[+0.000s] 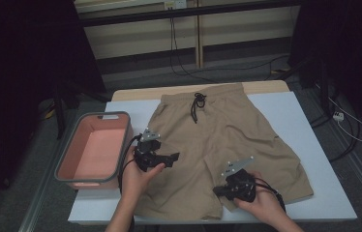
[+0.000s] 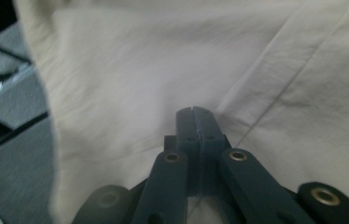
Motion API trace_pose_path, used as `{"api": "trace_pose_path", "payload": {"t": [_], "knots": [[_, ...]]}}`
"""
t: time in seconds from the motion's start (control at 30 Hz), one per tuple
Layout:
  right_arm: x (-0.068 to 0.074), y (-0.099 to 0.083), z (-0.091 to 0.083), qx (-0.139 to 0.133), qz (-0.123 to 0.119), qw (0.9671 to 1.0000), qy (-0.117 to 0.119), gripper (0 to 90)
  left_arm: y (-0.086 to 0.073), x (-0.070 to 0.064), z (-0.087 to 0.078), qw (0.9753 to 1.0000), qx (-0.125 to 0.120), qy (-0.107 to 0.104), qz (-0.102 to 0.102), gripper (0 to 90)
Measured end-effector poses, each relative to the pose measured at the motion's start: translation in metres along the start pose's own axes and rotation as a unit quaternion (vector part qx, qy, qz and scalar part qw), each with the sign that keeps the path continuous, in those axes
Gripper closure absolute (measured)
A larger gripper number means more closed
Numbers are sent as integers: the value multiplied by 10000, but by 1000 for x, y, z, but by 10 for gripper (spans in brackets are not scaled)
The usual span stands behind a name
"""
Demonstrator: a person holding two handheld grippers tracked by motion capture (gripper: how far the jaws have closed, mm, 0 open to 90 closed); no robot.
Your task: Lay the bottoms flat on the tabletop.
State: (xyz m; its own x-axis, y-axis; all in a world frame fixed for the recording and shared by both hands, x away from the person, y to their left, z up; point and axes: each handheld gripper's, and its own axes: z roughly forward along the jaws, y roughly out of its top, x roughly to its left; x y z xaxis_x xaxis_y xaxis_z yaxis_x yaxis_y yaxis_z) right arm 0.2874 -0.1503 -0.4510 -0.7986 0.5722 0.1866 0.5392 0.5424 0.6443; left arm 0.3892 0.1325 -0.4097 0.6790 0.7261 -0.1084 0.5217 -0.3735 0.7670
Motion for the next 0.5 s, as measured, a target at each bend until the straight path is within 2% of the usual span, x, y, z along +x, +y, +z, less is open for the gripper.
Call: {"api": "trace_pose_path", "payload": {"t": [0.1,0.17,0.2,0.23,0.27,0.33,0.4,0.47,0.5], "knots": [[6,-2,1,36,-96,9999,15,900,0,1,0,10000,4,-3,-16,165],[5,-4,0,-50,-52,10000,32,900,0,0,-1,10000,6,-2,3,165],[3,-5,-3,-183,17,9998,38,889,0,0,-1,10000,-11,-17,-20,165],[2,-6,-5,-251,7,9997,45,830,0,0,-2,10000,-1,-20,12,165],[2,-7,-9,-315,-11,9995,-53,752,1,0,-2,10000,-30,-10,-1,165],[0,-11,-19,-382,-65,9988,-284,714,1,0,-2,10000,-34,-9,-5,165],[-2,-16,-29,-516,-22,9982,-316,641,0,1,-3,10000,-32,3,8,165],[0,-22,-36,-567,-120,9976,-373,542,0,1,-3,10000,-40,3,-2,165],[2,-25,-37,-533,-200,9979,-319,537,0,1,-3,10000,-33,-15,-48,164]]}}
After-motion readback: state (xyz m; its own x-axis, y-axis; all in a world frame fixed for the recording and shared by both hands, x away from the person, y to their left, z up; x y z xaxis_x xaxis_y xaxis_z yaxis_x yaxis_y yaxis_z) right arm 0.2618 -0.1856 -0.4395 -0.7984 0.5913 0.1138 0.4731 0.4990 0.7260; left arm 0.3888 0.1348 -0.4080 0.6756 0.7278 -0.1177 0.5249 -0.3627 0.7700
